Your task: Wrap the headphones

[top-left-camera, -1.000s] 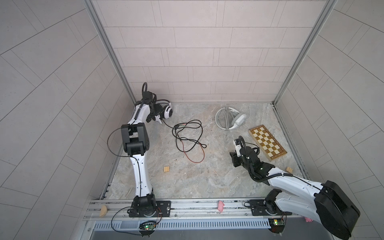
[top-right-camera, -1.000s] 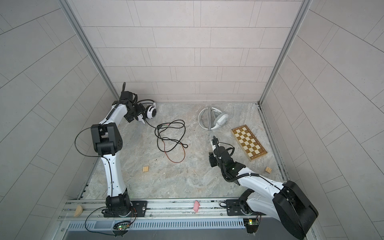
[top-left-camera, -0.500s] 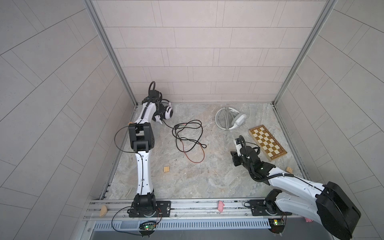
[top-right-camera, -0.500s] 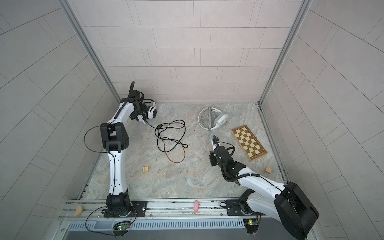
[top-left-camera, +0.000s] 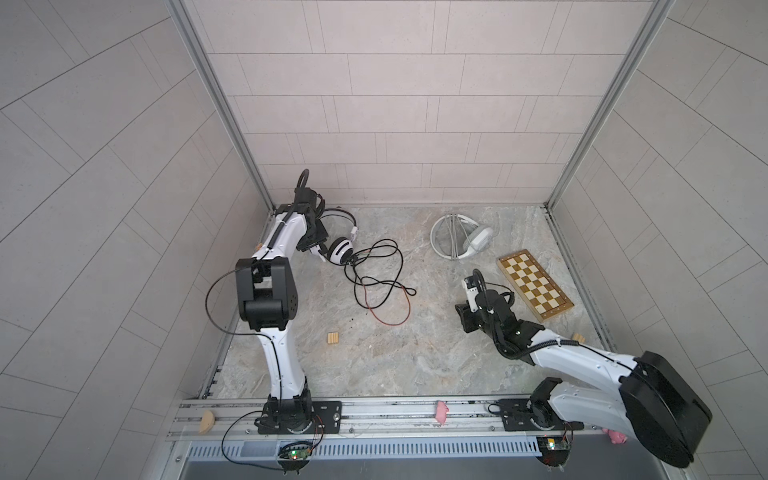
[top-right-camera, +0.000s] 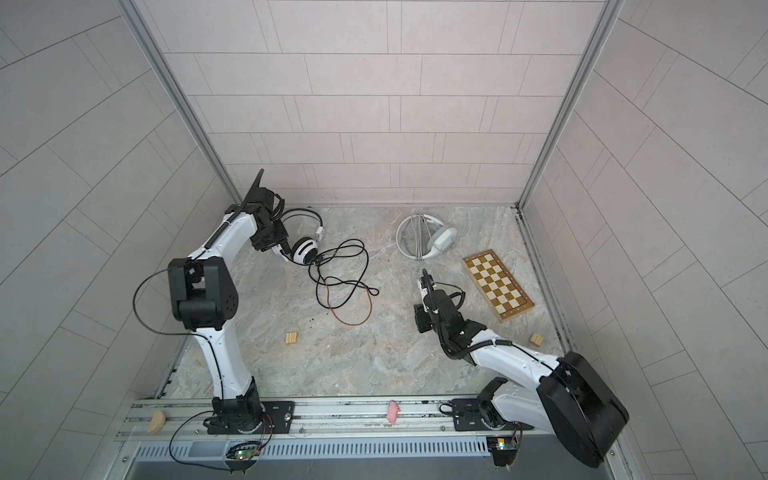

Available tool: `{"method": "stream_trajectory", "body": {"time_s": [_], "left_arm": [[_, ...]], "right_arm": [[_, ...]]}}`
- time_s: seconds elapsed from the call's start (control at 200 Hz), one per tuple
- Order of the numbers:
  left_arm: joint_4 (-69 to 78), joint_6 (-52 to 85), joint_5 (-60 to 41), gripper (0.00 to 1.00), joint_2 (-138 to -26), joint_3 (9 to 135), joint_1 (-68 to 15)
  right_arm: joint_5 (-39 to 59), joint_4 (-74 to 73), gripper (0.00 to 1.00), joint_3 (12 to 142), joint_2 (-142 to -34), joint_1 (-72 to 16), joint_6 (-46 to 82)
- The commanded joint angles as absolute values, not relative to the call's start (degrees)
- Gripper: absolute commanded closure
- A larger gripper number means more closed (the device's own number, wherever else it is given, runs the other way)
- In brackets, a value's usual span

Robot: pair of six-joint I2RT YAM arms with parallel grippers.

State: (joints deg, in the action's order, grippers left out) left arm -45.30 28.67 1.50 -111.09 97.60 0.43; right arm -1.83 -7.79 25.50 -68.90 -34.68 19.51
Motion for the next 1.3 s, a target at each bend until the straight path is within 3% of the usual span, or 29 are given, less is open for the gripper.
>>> {"method": "stream_trajectory", "body": {"time_s": [0.0, 0.145, 0.27, 0.32, 0.5, 0.776, 0.976, 1.296], "left_arm": [[-36.37, 29.37, 2.58, 0.73, -99.22, 92.75, -3.14], [-24.65, 30.1, 6.49, 0.8, -88.57, 81.13, -8.08], [-19.87, 30.24, 8.91, 0.8, -83.32, 76.41, -12.13], [-18.9, 30.0, 10.14, 0.8, -82.08, 75.28, -14.03], [-16.64, 30.84, 10.3, 0.8, -79.51, 72.5, -18.73], [-16.44, 28.74, 14.97, 0.81, -77.48, 71.22, -25.31], [-12.94, 26.78, 19.81, 0.81, -75.3, 68.38, -28.73], [-11.48, 28.75, 17.64, 0.81, -74.66, 67.11, -30.19]], "right_arm": [[7.6, -5.75, 0.58, 34.89, -73.87, -35.58, 25.27], [10.74, -2.89, 0.55, 49.36, -78.34, -37.58, 33.86], [6.23, -6.48, 0.39, 56.99, -81.54, -38.82, 38.62], [4.81, -6.0, 0.38, 61.07, -83.25, -39.37, 40.01], [-4.41, -9.23, 0.37, 67.55, -87.91, -42.01, 43.45], [-13.79, -1.51, 0.37, 79.88, -100.81, -41.18, 42.63], [-12.43, -4.37, 0.41, 79.89, -103.02, -38.31, 43.33], [-11.81, -11.09, 0.44, 77.09, -100.86, -35.88, 44.29]]}}
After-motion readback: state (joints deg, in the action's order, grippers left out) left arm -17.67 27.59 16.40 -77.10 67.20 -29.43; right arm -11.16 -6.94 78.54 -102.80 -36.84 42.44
